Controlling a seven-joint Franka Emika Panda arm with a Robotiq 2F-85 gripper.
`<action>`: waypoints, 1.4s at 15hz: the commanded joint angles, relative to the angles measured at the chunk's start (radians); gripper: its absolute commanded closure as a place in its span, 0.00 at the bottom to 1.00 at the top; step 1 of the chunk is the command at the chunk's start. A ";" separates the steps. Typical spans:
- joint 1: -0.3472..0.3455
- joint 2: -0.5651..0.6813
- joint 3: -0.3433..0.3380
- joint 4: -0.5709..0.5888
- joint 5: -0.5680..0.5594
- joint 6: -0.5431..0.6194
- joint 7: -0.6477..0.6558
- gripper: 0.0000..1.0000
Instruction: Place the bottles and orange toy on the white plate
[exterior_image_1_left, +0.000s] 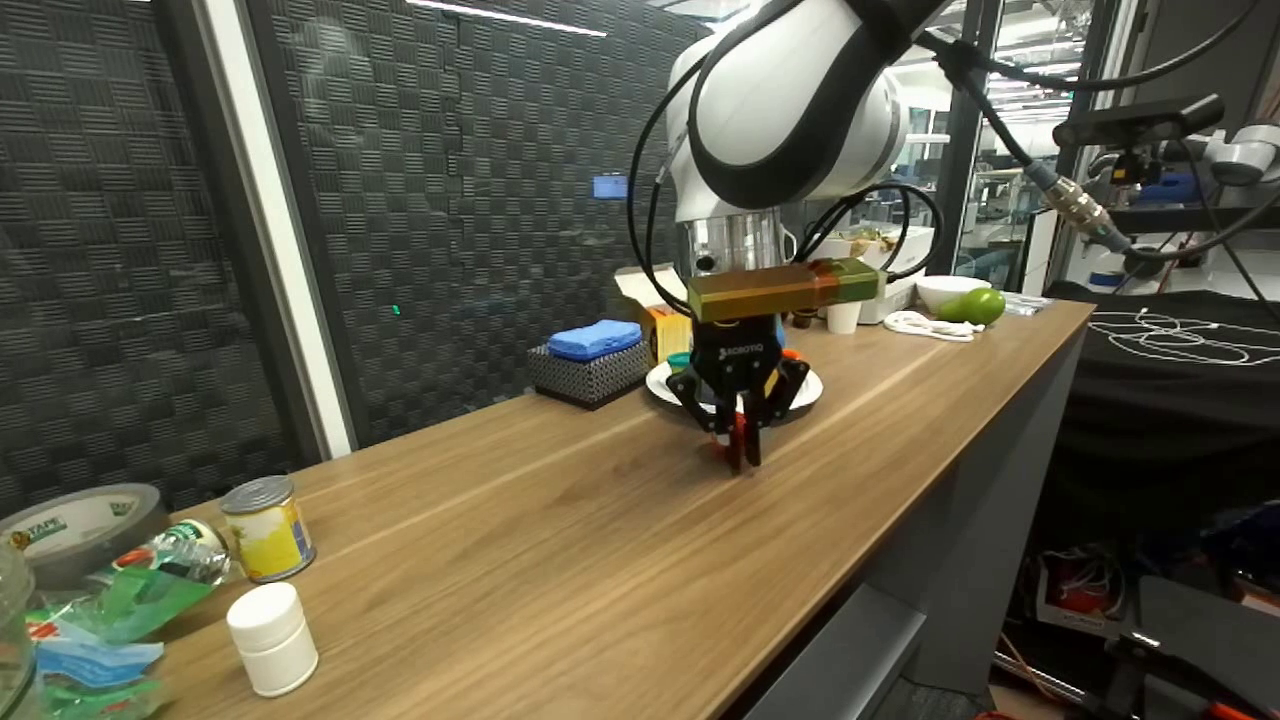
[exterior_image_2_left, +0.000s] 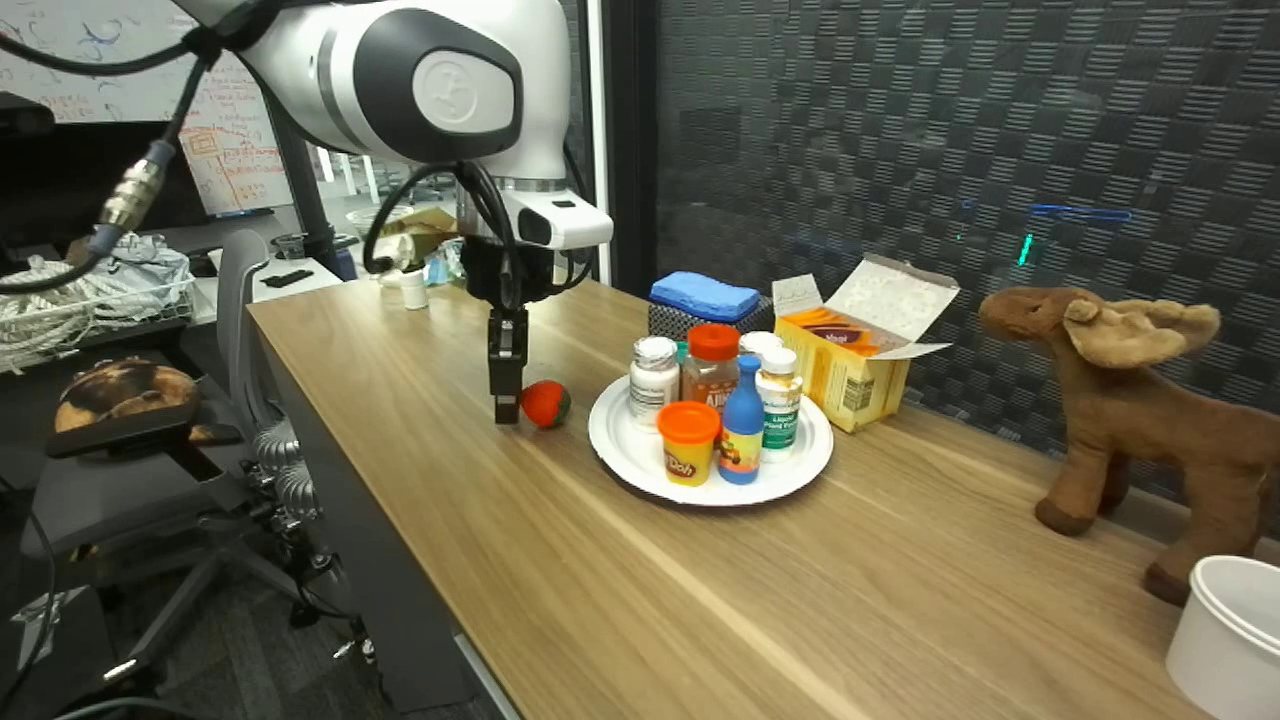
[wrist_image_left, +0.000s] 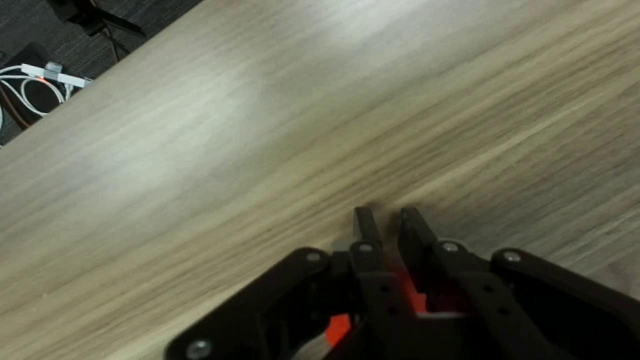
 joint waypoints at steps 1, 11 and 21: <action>0.007 -0.019 -0.003 0.004 -0.003 0.005 -0.002 1.00; 0.018 -0.023 -0.010 0.001 -0.091 0.013 0.015 0.28; 0.010 0.033 -0.030 0.074 -0.159 0.039 0.017 0.00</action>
